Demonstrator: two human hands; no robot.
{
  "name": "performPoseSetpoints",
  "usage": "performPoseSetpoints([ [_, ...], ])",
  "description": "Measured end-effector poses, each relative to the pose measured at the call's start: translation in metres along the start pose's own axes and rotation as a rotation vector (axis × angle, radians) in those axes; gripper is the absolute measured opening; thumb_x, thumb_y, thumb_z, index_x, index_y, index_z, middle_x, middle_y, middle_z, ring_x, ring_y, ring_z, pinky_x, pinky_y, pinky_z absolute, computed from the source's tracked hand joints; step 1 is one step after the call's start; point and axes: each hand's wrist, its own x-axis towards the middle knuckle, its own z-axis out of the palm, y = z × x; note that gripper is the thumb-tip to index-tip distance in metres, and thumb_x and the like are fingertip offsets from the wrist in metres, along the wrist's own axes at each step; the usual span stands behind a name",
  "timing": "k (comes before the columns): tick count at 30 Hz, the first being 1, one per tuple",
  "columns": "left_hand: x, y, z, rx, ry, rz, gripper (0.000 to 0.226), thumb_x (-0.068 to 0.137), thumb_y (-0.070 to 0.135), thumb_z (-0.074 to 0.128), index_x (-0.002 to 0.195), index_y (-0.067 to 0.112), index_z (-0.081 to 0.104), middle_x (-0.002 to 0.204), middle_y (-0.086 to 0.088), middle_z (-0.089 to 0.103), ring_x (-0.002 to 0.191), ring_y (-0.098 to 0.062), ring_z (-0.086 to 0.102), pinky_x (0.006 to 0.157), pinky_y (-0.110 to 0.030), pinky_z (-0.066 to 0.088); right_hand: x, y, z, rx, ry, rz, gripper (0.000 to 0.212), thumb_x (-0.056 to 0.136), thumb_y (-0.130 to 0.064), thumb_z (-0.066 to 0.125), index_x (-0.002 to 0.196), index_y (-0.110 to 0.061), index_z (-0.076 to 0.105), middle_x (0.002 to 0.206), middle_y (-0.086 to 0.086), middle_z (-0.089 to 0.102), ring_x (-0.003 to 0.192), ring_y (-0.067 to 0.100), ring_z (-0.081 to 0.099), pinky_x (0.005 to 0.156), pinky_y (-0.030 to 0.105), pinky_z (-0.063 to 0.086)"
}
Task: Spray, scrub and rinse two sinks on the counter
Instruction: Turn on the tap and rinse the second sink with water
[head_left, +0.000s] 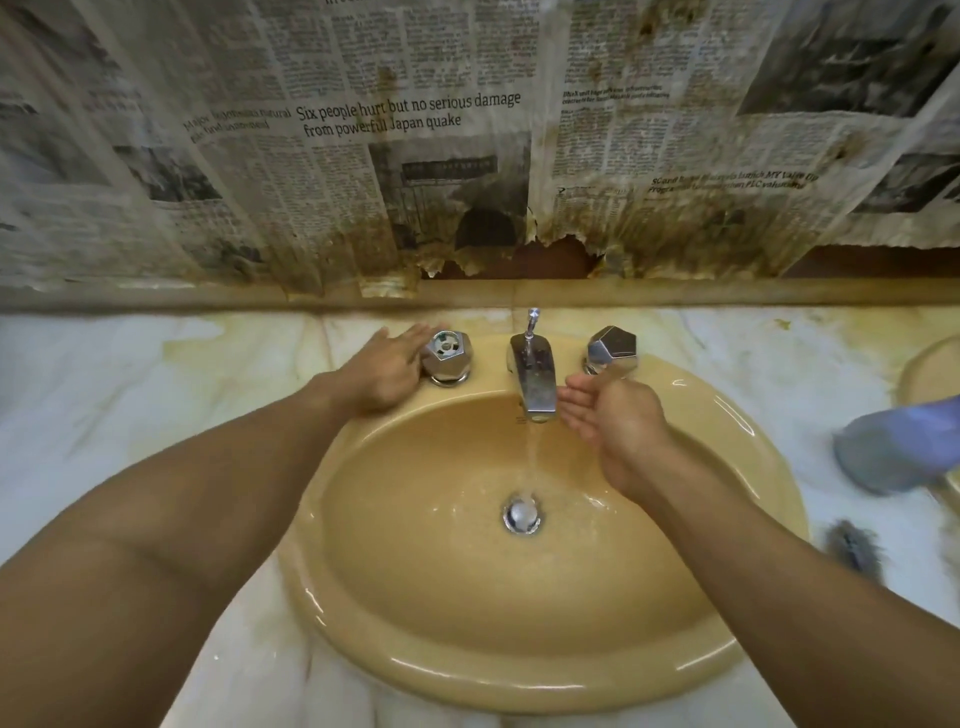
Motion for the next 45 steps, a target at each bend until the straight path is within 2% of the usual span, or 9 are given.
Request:
performPoseSetpoints([
  [6, -0.033, 0.009, 0.022, -0.051, 0.315, 0.014, 0.039, 0.107, 0.022, 0.037, 0.142, 0.023, 0.054, 0.149, -0.001, 0.055, 0.128, -0.03, 0.054, 0.104, -0.038, 0.041, -0.008, 0.02, 0.005, 0.147, -0.162, 0.359, 0.04, 0.109, -0.023, 0.042, 0.13, 0.006, 0.057, 0.117, 0.03, 0.068, 0.102, 0.04, 0.072, 0.078, 0.045, 0.064],
  [14, -0.057, -0.004, 0.051, 0.178, 0.411, -0.153, 0.055, 0.108, 0.028, 0.027, 0.154, -0.001, 0.037, 0.145, -0.022, 0.05, 0.13, -0.041, 0.048, 0.109, -0.052, 0.039, -0.02, 0.031, -0.005, 0.387, -0.133, 0.493, 0.04, 0.111, -0.023, 0.037, 0.12, 0.01, 0.059, 0.109, 0.025, 0.071, 0.1, 0.038, 0.07, 0.072, 0.047, 0.061],
  [19, -0.073, 0.045, 0.092, 0.177, 0.453, -0.102, 0.058, 0.108, 0.023, 0.024, 0.159, -0.004, 0.02, 0.168, -0.023, 0.017, 0.157, -0.034, 0.012, 0.128, -0.047, 0.006, -0.019, 0.026, -0.001, 0.465, -0.168, 0.494, 0.039, 0.11, -0.018, 0.026, 0.118, 0.009, 0.054, 0.116, 0.033, 0.068, 0.101, 0.044, 0.072, 0.079, 0.045, 0.063],
  [24, -0.076, 0.094, 0.101, -0.078, 0.567, -0.013, 0.043, 0.09, -0.007, 0.047, 0.132, -0.003, 0.06, 0.137, -0.023, 0.058, 0.125, -0.043, 0.056, 0.105, -0.045, 0.046, -0.024, 0.018, -0.002, 0.542, -0.144, 0.515, 0.042, 0.108, -0.014, 0.028, 0.127, 0.012, 0.055, 0.121, 0.034, 0.065, 0.116, 0.047, 0.065, 0.101, 0.046, 0.054],
  [27, -0.071, 0.108, 0.101, -0.164, 0.528, 0.145, 0.049, 0.087, -0.018, 0.051, 0.132, -0.004, 0.062, 0.141, -0.02, 0.059, 0.134, -0.033, 0.054, 0.112, -0.031, 0.039, -0.032, 0.012, -0.003, 0.552, -0.098, 0.501, 0.042, 0.11, -0.015, 0.029, 0.117, 0.015, 0.058, 0.13, 0.029, 0.063, 0.126, 0.044, 0.059, 0.107, 0.045, 0.05],
  [31, -0.052, 0.116, 0.103, -0.135, 0.387, 0.207, 0.032, 0.088, -0.012, 0.05, 0.113, -0.004, 0.069, 0.113, -0.022, 0.069, 0.101, -0.033, 0.064, 0.083, -0.035, 0.046, -0.038, -0.002, -0.006, 0.508, -0.098, 0.479, 0.039, 0.109, -0.01, 0.031, 0.122, 0.016, 0.057, 0.132, 0.02, 0.065, 0.13, 0.035, 0.059, 0.091, 0.045, 0.058],
  [34, -0.039, 0.127, 0.106, 0.068, 0.348, 0.247, 0.042, 0.094, 0.013, 0.055, 0.134, 0.008, 0.062, 0.12, -0.016, 0.069, 0.101, -0.038, 0.066, 0.079, -0.038, 0.057, -0.033, -0.025, -0.017, 0.481, -0.086, 0.392, 0.037, 0.11, -0.012, 0.034, 0.114, 0.017, 0.056, 0.099, 0.026, 0.073, 0.112, 0.036, 0.068, 0.068, 0.051, 0.063],
  [38, -0.023, 0.144, 0.109, -0.091, 0.302, 0.201, 0.052, 0.1, 0.052, 0.048, 0.145, 0.027, 0.053, 0.141, 0.007, 0.061, 0.131, -0.015, 0.056, 0.092, 0.0, 0.038, -0.014, -0.071, -0.036, 0.333, -0.08, 0.171, 0.039, 0.109, -0.015, 0.036, 0.121, 0.015, 0.058, 0.125, 0.033, 0.063, 0.117, 0.04, 0.064, 0.092, 0.045, 0.059],
  [45, -0.029, 0.121, 0.104, 0.202, 0.263, 0.45, 0.101, 0.081, -0.003, 0.051, 0.164, 0.018, -0.004, 0.171, -0.013, 0.013, 0.156, -0.032, 0.018, 0.117, -0.038, 0.034, -0.021, -0.038, -0.051, 0.018, -0.082, 0.31, 0.036, 0.108, -0.018, 0.037, 0.1, 0.007, 0.061, 0.101, 0.027, 0.067, 0.092, 0.037, 0.068, 0.081, 0.043, 0.058],
])
